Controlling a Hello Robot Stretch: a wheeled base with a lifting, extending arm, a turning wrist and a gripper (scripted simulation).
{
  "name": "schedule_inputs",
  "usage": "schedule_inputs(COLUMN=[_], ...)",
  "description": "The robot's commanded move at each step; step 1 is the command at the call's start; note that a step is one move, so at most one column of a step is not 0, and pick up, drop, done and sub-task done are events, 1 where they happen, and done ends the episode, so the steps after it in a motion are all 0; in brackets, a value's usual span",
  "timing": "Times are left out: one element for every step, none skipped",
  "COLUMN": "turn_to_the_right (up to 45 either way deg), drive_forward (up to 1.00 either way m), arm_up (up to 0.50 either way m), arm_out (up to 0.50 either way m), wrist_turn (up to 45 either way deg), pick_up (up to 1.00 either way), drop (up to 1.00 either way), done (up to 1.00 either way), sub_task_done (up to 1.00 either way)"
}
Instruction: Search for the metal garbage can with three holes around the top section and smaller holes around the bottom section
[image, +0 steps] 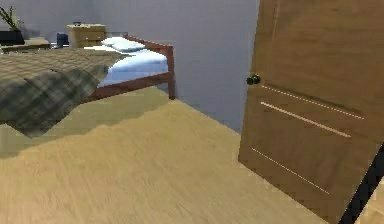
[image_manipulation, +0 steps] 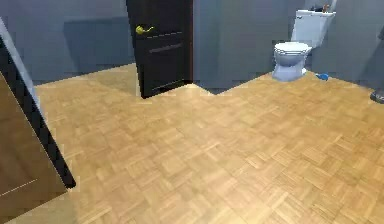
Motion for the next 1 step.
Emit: schedule_inputs(turn_to_the_right=[45.0], drive_forward=[0.0], arm_up=[0.0], arm_out=[0.0], wrist_turn=[0.0], pick_up=[0.0], drop=[0.0], done=[0.0], sub_task_done=[0.0])
